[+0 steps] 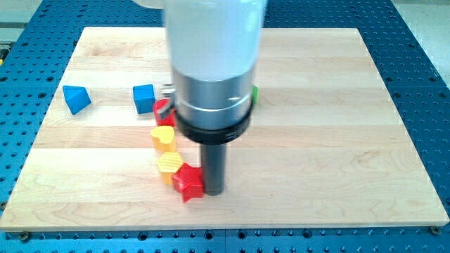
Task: Move the hexagon and red star below the heart
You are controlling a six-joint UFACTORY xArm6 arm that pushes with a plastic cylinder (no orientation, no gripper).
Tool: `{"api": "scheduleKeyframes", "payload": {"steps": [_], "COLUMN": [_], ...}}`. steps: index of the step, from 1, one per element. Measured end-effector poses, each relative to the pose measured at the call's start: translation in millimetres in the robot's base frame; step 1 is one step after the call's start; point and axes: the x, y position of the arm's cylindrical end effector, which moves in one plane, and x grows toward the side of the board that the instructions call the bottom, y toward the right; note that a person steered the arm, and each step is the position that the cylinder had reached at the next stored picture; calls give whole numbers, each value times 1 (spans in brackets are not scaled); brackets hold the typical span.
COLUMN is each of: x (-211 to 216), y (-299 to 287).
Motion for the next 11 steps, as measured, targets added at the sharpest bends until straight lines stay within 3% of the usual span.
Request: {"api": "scheduleKeyframes", "payload": {"steps": [3,6,9,11], "x": [43,9,-20,-17], "y": [-71,-147,-115,-105]}}
